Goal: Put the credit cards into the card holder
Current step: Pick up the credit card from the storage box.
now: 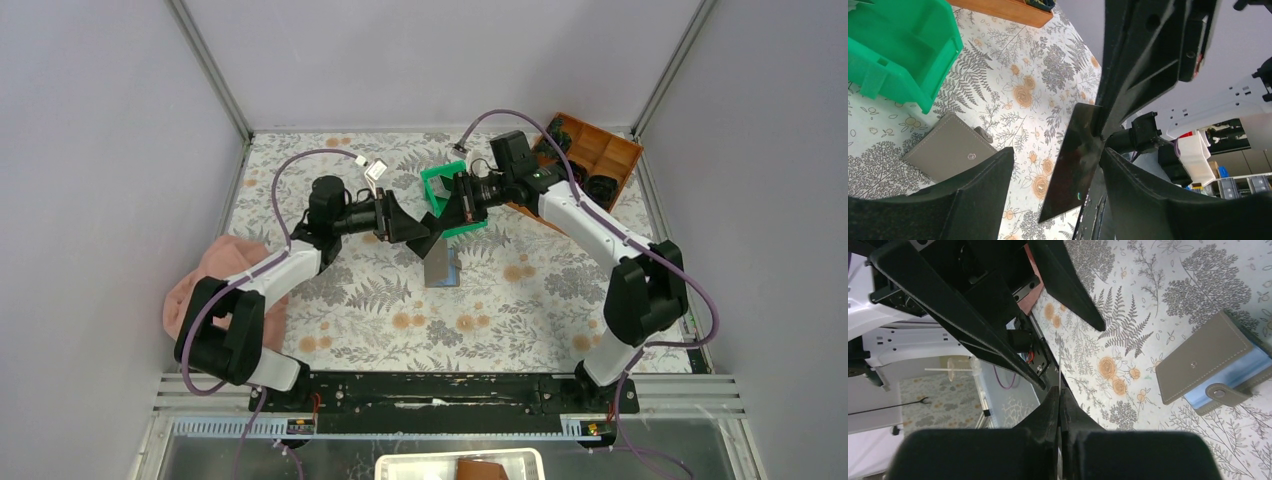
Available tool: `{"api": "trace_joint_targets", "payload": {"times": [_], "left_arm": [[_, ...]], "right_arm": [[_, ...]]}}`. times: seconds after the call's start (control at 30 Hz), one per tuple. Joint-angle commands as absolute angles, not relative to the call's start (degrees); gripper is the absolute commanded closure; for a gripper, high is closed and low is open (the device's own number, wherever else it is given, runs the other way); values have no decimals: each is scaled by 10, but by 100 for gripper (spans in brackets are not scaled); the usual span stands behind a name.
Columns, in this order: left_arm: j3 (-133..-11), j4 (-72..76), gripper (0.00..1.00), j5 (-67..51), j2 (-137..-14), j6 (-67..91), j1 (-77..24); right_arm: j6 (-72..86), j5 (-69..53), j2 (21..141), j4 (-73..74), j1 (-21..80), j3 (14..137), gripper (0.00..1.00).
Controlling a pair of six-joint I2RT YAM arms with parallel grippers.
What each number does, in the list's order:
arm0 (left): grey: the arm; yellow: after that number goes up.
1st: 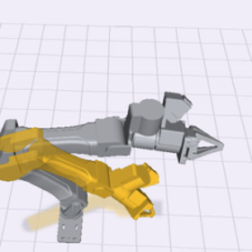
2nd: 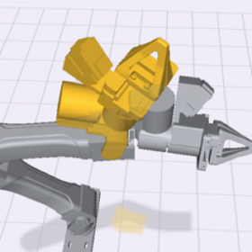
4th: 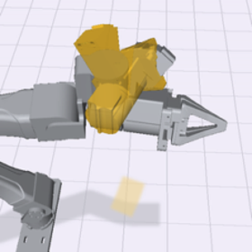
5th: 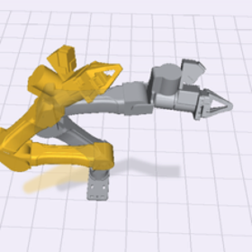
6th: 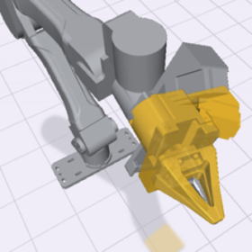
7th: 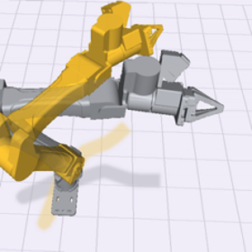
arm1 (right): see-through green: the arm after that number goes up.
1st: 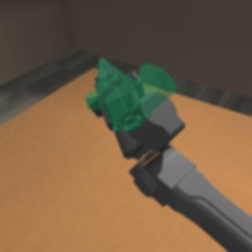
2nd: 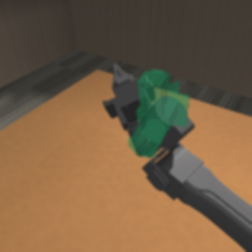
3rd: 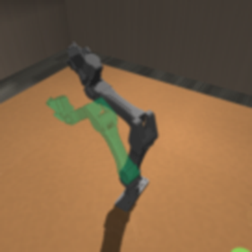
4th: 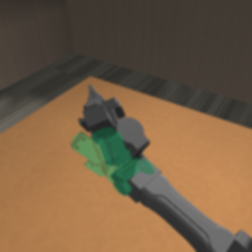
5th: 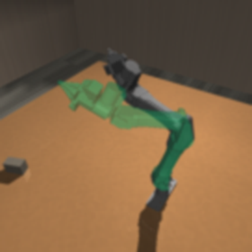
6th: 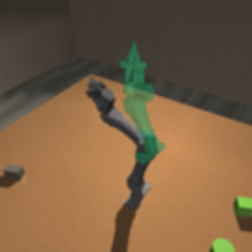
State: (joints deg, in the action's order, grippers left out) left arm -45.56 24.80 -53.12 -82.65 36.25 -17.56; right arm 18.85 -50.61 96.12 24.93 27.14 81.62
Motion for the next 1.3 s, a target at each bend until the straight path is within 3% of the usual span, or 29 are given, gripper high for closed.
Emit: {"api": "trace_joint_targets", "payload": {"times": [0.0, 0.1, 0.33, 0.5, 0.53, 0.67, 0.77, 1.07, 1.27], "left_arm": [[-441, 306, 33, -577, -835, 383, -171], [-433, 337, 47, -594, -839, 403, -169], [-429, 375, 100, -618, -853, 434, -167], [-420, 434, 100, -625, -869, 485, -165], [-420, 445, 100, -625, -873, 495, -164], [-404, 517, 100, -602, -887, 556, -153], [-389, 575, 100, -552, -888, 600, -146], [-347, 614, 100, -382, -872, 675, -148], [-343, 608, 100, -342, -878, 687, -150]], "right_arm": [[218, -558, 979, 211, 265, 813, 100], [224, -566, 990, 203, 262, 813, 100], [244, -580, 1007, 178, 247, 816, 100], [268, -587, 1016, 145, 241, 817, 100], [276, -587, 1016, 137, 240, 815, 96], [287, -565, 1008, 118, 238, 810, 62], [288, -539, 989, 101, 238, 788, 55], [364, -482, 933, -52, 238, 667, 51], [421, -477, 921, -154, 238, 615, 51]]}}
